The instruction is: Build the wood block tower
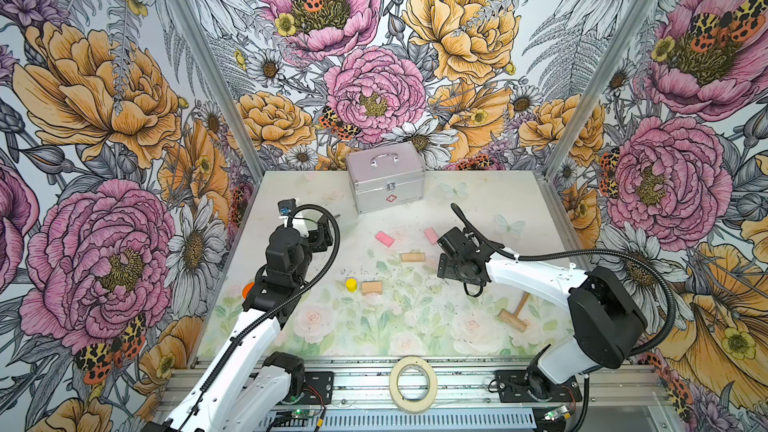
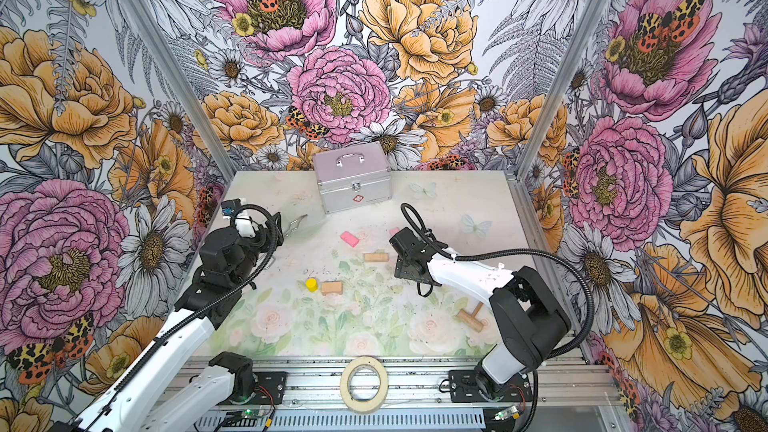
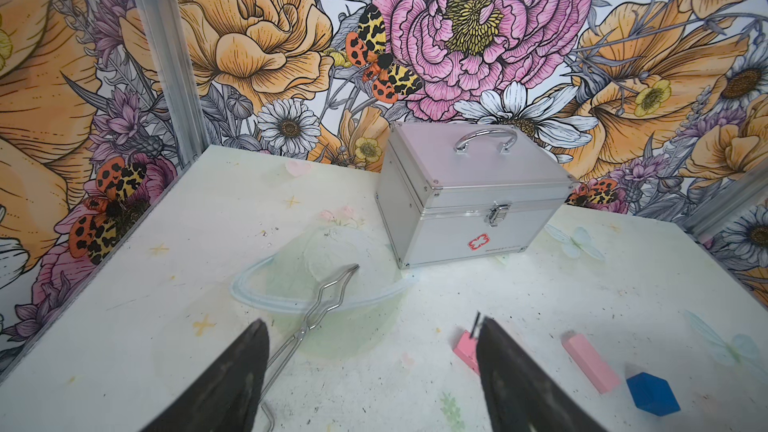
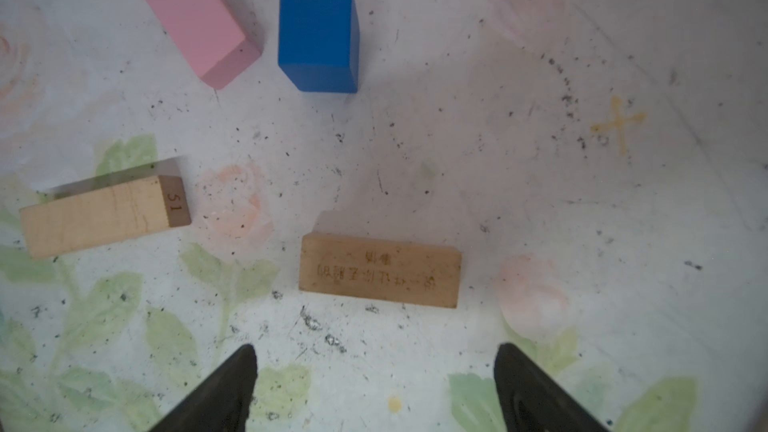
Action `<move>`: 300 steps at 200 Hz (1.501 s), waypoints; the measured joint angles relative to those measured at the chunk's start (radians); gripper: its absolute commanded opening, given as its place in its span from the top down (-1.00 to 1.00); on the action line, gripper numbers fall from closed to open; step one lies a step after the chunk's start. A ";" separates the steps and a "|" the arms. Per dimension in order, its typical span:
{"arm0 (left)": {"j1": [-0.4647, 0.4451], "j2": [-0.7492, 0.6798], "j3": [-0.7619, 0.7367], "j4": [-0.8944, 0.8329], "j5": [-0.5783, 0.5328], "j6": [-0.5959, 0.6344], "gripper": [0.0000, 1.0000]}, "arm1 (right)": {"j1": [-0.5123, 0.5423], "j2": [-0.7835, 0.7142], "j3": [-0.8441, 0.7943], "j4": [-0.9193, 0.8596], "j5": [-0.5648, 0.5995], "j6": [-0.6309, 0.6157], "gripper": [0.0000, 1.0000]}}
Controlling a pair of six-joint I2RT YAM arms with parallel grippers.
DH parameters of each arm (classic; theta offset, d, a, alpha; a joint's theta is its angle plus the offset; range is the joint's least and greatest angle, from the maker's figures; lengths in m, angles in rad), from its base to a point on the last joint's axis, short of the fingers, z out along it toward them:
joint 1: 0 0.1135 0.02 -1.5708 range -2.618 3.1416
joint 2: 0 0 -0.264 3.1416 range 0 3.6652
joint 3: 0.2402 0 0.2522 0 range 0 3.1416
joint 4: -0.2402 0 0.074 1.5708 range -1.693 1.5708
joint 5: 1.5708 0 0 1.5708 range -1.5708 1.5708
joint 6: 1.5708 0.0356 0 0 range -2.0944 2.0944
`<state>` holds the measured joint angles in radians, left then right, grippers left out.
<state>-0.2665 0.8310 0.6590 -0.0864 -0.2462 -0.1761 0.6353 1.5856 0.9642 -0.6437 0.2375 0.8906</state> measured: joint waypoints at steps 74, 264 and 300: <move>0.000 0.000 0.000 0.000 0.000 0.000 -0.59 | -0.034 0.089 0.010 0.018 -0.008 -0.001 -0.82; 0.003 0.011 0.000 0.000 0.000 0.000 -0.59 | -0.054 0.090 0.026 0.052 -0.022 0.020 -0.81; 0.003 0.011 0.000 0.000 0.000 0.000 -0.59 | -0.054 0.063 0.019 0.051 -0.015 0.034 -0.84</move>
<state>-0.2634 0.8425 0.6590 -0.0864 -0.2462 -0.1757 0.5812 1.6489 0.9829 -0.5930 0.2222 0.9245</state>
